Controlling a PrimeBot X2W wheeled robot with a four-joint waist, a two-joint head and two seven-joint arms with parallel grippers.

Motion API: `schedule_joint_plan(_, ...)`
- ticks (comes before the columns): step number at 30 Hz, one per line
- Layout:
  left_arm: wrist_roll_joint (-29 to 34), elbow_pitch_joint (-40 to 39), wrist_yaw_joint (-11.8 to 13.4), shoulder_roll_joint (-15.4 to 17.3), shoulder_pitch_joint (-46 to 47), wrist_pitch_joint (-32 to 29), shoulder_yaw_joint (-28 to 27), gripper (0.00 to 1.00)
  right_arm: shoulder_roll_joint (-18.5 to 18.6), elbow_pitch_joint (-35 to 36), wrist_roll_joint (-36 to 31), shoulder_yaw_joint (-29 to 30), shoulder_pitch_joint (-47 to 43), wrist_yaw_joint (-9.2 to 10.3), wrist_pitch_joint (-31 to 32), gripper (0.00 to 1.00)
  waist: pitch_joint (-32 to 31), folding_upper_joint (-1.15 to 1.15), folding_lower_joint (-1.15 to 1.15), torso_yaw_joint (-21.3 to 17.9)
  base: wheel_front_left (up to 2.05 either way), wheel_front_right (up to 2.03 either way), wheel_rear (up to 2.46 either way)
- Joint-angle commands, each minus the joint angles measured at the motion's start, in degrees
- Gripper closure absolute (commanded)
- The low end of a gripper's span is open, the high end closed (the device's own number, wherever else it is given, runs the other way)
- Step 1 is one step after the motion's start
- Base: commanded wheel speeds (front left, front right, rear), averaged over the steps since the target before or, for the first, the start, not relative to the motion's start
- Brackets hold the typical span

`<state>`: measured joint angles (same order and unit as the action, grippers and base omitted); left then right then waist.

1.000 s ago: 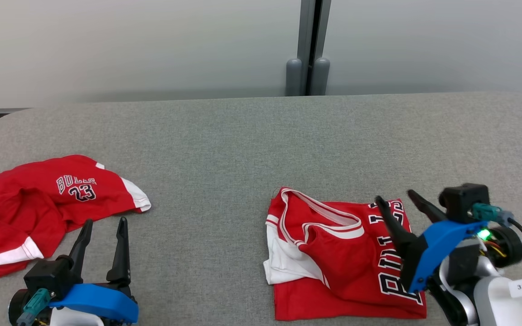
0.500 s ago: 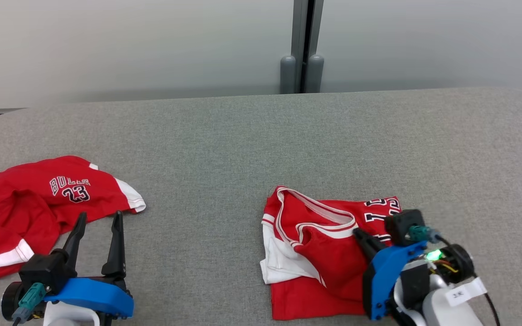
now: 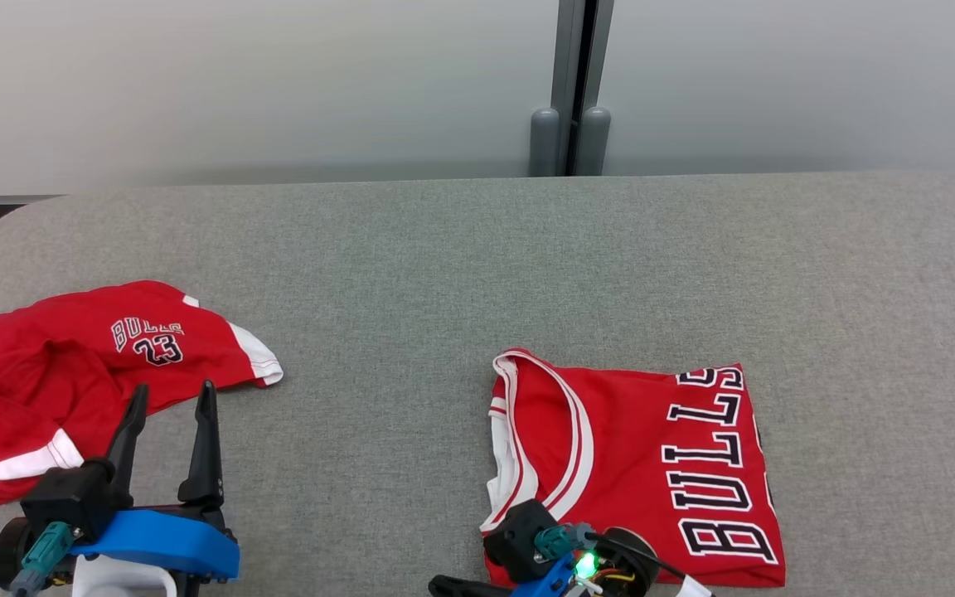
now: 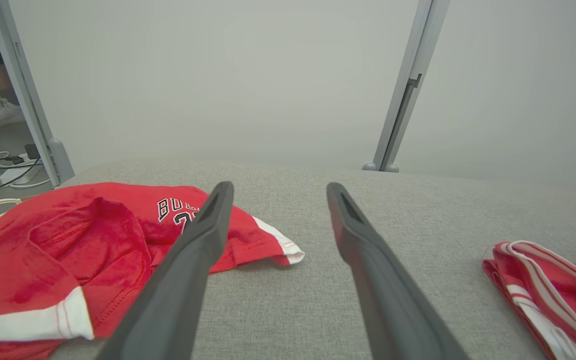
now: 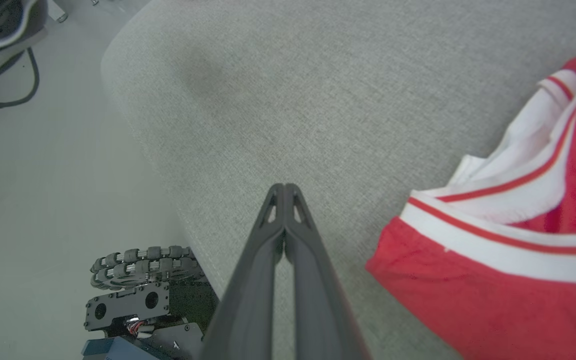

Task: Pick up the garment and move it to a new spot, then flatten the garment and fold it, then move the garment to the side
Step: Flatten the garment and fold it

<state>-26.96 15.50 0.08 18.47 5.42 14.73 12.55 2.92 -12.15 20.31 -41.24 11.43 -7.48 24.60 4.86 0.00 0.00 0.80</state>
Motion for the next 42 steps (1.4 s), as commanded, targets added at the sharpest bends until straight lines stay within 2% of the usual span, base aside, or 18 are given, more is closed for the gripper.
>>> schedule_joint_plan(1,-0.3,-0.3,0.5,0.2,-0.4,0.1,-0.3,0.0,0.6,1.2,0.8,0.1,0.2,-0.03,-0.2,1.0,0.0,0.0,0.0,-0.1,0.0,0.0,0.0)
schedule_joint_plan(3,-0.6,-0.6,0.8,0.3,-0.8,0.1,-0.5,0.0,1.0,3.5,1.7,1.3,0.3,-0.03,-1.4,1.0,-0.1,0.0,0.0,-0.3,0.0,0.0,0.0)
schedule_joint_plan(4,-0.7,-0.7,0.9,0.3,-1.0,0.1,-0.7,0.0,1.0,4.8,1.8,2.8,0.0,-0.03,-2.4,0.96,-0.1,0.0,0.0,-0.3,0.0,0.0,0.0)
schedule_joint_plan(5,-0.7,-0.9,0.9,0.3,-1.2,0.1,-0.7,0.0,1.0,5.9,1.6,4.8,-0.6,-0.03,-3.6,0.14,-0.2,0.0,0.0,-0.4,0.0,0.0,0.0)
schedule_joint_plan(6,-0.8,-1.0,1.0,0.3,-1.5,0.1,-0.8,0.0,0.9,7.1,1.2,7.2,-1.3,-0.03,-5.1,0.0,-0.3,0.0,0.0,-0.4,0.0,0.0,0.0)
schedule_joint_plan(11,-1.0,-1.5,1.3,0.0,-2.2,0.2,-0.8,0.0,0.3,13.0,-1.0,20.1,-4.0,-0.03,-14.3,0.0,-0.9,0.0,0.0,-0.7,0.0,0.0,0.0)
schedule_joint_plan(14,-1.0,-1.7,1.5,-0.1,-2.6,0.2,-0.7,0.0,0.2,14.0,-3.6,27.5,-6.1,-0.03,-18.5,0.0,-1.3,0.0,0.0,-1.1,0.0,0.0,0.0)
schedule_joint_plan(21,-1.1,-2.0,1.9,0.0,-3.2,0.3,-0.6,0.0,0.0,13.3,-7.3,38.7,-9.2,-0.03,-21.5,0.0,-1.9,0.0,0.0,-2.3,0.0,0.0,0.0)
schedule_joint_plan(31,-1.1,-1.6,2.2,-0.3,-4.3,0.3,0.1,0.0,0.0,9.1,-7.3,43.7,-11.2,-0.03,-23.1,0.0,-3.5,0.0,0.0,-3.4,0.0,0.0,0.0)
schedule_joint_plan(42,-1.7,-1.6,2.7,-0.1,-6.8,0.3,0.2,0.0,0.0,5.3,-8.2,42.5,-11.0,-0.03,-22.3,0.0,-5.4,0.0,0.0,-3.9,0.0,0.0,0.0)
